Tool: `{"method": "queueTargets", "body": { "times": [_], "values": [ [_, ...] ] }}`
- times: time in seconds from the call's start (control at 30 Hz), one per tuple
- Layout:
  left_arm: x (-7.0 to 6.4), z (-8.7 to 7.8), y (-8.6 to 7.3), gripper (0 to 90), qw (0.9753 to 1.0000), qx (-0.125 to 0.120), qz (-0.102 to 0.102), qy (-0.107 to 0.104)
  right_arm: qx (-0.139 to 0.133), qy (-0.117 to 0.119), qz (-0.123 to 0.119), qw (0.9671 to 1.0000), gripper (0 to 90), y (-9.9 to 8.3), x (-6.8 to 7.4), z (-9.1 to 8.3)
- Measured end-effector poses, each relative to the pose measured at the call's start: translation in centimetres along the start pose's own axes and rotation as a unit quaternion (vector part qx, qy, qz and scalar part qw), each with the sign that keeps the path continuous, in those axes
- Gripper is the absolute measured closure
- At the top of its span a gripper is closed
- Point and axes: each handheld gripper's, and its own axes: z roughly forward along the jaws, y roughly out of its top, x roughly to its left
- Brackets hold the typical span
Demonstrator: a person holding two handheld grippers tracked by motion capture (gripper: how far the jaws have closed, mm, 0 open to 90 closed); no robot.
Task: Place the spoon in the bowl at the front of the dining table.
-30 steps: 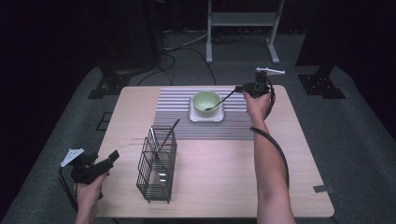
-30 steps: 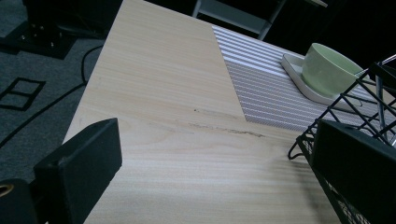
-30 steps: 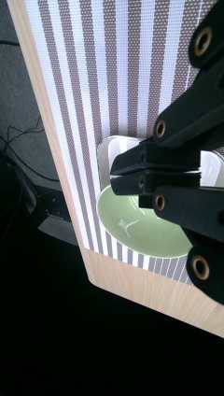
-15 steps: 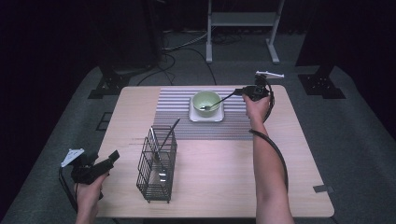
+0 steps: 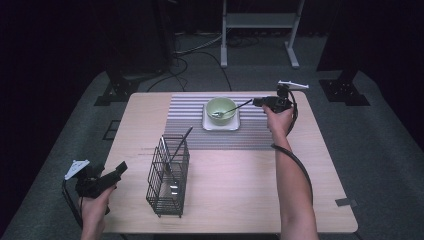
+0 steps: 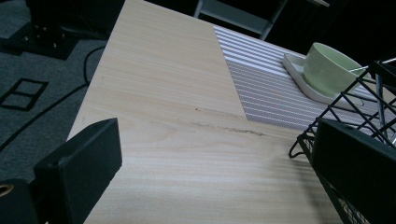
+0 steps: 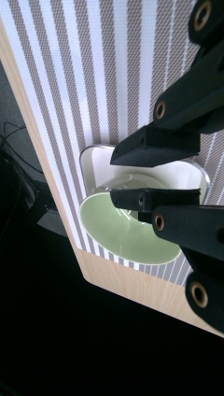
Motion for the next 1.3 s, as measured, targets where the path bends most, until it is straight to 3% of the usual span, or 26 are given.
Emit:
{"method": "queueTargets", "body": {
  "times": [0.1, 0.43, 0.8, 1.3],
  "values": [
    [0.0, -0.1, -0.1, 1.0, 1.0000, 0.001, -0.001, 0.000, 0.002, 0.018, -0.003, 0.9998, 71.4, -0.3, -0.2, -0.8],
    [-0.3, -0.1, -0.1, 1.0, 1.0000, 0.000, 0.002, -0.002, 0.013, 0.044, -0.017, 0.9988, 64.4, -0.6, 0.2, -2.3],
    [-0.4, -0.1, -0.1, 1.0, 1.0000, 0.002, 0.004, -0.004, 0.028, 0.053, -0.035, 0.9976, 56.6, -1.0, 0.6, -3.4],
    [-0.6, 0.0, -0.2, 1.0, 0.9999, 0.005, 0.008, -0.006, 0.055, 0.081, -0.054, 0.9937, 47.4, -2.0, 1.3, -4.5]
  ]
}}
